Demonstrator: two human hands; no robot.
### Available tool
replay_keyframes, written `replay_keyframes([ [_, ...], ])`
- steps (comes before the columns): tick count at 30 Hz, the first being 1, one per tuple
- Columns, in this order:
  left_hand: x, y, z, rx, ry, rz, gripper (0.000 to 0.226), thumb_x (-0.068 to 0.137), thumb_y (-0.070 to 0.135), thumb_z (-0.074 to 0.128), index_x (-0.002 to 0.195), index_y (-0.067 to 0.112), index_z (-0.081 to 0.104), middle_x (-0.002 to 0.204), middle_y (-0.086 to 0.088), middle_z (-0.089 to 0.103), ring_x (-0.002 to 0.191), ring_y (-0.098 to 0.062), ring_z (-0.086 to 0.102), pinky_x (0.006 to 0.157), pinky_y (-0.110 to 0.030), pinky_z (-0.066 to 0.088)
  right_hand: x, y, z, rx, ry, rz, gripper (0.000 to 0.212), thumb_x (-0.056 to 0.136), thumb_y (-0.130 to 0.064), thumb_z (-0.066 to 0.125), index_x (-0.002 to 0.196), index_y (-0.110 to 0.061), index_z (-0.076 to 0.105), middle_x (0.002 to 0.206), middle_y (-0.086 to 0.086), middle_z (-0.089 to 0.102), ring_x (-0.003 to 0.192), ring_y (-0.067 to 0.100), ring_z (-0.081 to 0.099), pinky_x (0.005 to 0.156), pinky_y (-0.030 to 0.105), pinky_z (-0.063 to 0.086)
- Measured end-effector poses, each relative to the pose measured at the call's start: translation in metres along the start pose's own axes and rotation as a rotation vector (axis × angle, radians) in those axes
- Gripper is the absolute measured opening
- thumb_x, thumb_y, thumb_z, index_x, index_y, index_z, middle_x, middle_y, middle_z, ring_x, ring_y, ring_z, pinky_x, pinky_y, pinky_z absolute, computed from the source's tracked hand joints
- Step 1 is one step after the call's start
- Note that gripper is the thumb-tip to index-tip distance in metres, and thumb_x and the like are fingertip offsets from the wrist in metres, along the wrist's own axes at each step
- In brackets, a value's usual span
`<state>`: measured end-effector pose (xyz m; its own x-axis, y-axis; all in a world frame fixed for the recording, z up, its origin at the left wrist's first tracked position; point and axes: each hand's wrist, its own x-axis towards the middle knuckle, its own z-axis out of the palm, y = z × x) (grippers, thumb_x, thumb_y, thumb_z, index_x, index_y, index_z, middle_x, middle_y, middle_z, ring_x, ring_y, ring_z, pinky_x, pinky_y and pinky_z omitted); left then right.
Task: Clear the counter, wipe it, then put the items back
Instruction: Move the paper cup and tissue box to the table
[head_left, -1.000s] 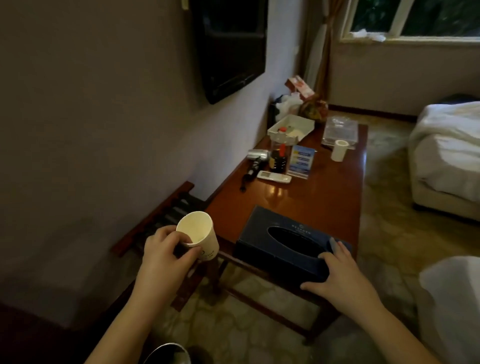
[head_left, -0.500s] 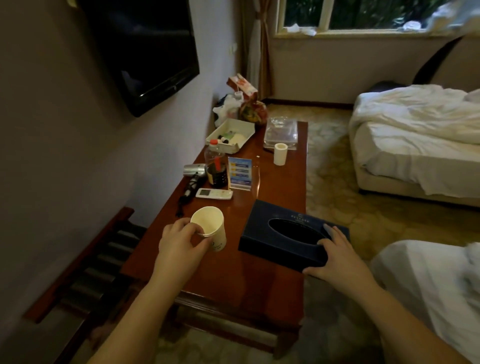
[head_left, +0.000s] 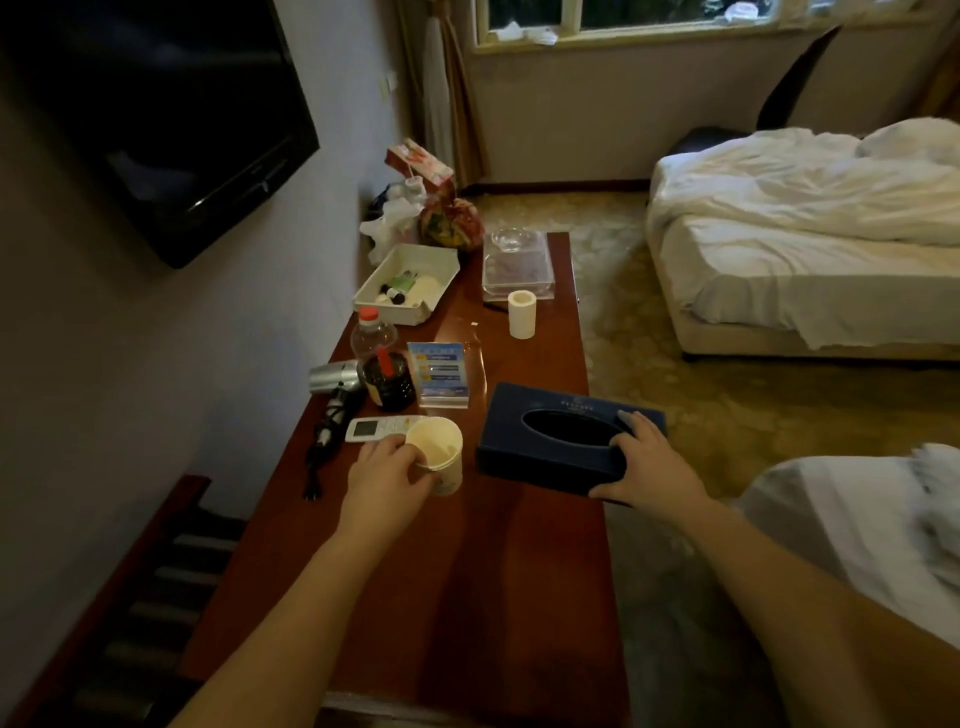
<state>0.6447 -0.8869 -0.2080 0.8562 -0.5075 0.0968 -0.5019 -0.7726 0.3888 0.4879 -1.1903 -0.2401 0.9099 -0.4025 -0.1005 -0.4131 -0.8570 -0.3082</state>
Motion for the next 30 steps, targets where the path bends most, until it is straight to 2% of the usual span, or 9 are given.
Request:
replay_keyframes([
  [10, 0.105, -0.036, 0.062, 0.084, -0.140, 0.098, 0.018, 0.084, 0.035, 0.066, 0.099, 0.026, 0.066, 0.129, 0.004, 0.054, 0.121, -0.016, 0.039, 0.099, -0.037, 0.037, 0.110, 0.015, 0.031, -0.095, -0.083, 0.032, 0.079, 0.067, -0.066, 0.071, 0.126, -0.017, 0.052, 0.158, 0.002, 0.013, 0.146, 0.021, 0.004, 0.111, 0.045, 0.031],
  [20, 0.144, -0.062, 0.107, 0.123, -0.245, 0.117, 0.017, 0.086, 0.037, 0.066, 0.101, 0.030, 0.066, 0.136, 0.005, 0.050, 0.128, -0.017, 0.034, 0.104, -0.041, 0.032, 0.178, 0.031, 0.063, -0.140, -0.116, 0.017, 0.075, 0.064, -0.067, 0.072, 0.121, -0.022, 0.052, 0.158, -0.002, 0.008, 0.145, 0.022, 0.007, 0.109, 0.049, 0.032],
  [30, 0.170, -0.072, 0.112, 0.153, -0.179, 0.181, 0.018, 0.083, 0.036, 0.069, 0.097, 0.025, 0.067, 0.125, 0.004, 0.056, 0.113, -0.018, 0.038, 0.091, -0.040, 0.036, 0.220, 0.031, 0.068, -0.189, -0.198, -0.008, 0.071, 0.069, -0.058, 0.075, 0.124, -0.022, 0.049, 0.160, -0.004, -0.001, 0.146, 0.017, -0.003, 0.113, 0.053, 0.024],
])
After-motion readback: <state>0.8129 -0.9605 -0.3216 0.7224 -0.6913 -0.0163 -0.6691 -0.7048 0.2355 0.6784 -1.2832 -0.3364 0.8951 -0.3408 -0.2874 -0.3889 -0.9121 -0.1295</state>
